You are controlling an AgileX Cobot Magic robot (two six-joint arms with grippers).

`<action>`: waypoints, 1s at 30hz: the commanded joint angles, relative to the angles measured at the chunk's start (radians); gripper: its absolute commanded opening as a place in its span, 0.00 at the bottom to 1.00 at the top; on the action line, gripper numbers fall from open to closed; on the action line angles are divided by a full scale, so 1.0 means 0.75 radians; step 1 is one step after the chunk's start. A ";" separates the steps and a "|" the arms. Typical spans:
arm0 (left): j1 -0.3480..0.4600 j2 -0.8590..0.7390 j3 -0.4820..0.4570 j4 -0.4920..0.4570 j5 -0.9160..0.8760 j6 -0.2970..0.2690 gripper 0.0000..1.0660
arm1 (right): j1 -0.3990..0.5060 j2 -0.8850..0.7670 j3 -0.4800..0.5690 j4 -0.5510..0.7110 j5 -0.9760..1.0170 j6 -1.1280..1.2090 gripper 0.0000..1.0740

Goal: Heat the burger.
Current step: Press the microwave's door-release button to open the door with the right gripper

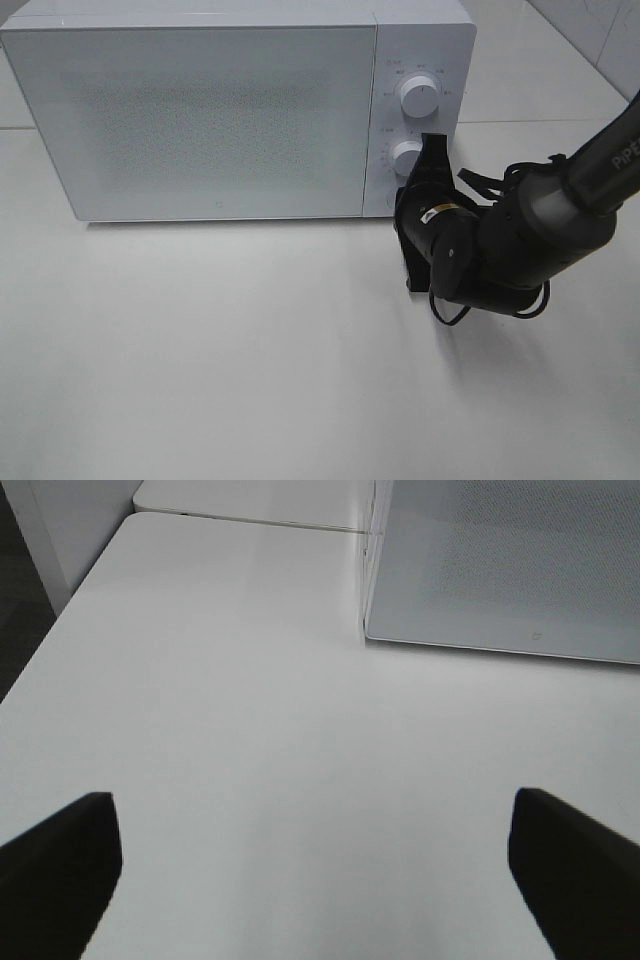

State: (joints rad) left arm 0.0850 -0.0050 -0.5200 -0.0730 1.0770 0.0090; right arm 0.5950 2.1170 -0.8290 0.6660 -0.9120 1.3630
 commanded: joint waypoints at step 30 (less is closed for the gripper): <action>0.005 -0.005 0.003 -0.003 -0.011 -0.004 0.92 | -0.003 0.052 -0.153 0.073 -0.267 -0.132 0.00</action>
State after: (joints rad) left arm 0.0850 -0.0050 -0.5200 -0.0730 1.0770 0.0090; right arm 0.6040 2.1650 -0.8990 0.7450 -0.9460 1.2890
